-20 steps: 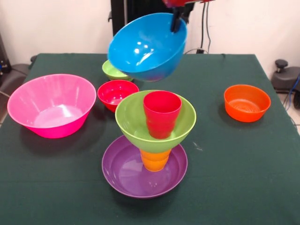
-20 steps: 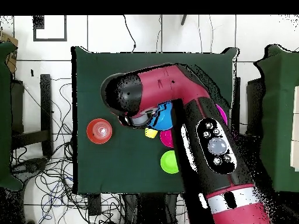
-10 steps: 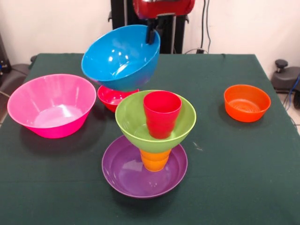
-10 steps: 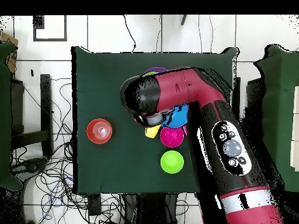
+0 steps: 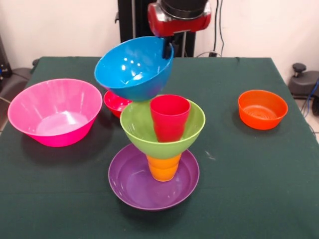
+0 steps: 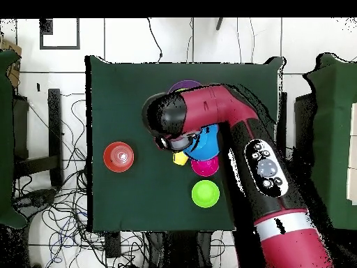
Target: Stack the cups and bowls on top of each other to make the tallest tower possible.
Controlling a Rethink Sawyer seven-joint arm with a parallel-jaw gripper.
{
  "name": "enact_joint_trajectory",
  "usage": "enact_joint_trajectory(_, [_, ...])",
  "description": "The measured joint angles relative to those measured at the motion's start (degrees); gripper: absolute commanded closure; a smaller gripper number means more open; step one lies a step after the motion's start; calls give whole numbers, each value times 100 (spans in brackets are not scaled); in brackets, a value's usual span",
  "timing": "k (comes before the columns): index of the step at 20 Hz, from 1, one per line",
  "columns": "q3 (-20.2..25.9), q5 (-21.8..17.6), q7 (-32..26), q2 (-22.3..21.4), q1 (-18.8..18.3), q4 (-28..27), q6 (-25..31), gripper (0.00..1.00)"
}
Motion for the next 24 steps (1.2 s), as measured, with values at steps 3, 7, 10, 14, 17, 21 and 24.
enact_joint_trajectory(3, [-7, 20, 1, 101, 163, -125, 1, 100])
enact_joint_trajectory(7, [-11, 31, 2, 141, 302, -226, 10, 100])
enact_joint_trajectory(10, [-12, 43, 2, 136, 338, -262, 24, 100])
enact_joint_trajectory(14, [-16, 82, 2, 91, 363, -281, 75, 100])
enact_joint_trajectory(17, [-38, 88, 1, -20, 350, -279, 142, 100])
enact_joint_trajectory(21, [-67, 115, 1, -243, 315, -280, 259, 100])
enact_joint_trajectory(24, [-78, 133, 1, -372, 306, -282, 323, 100])
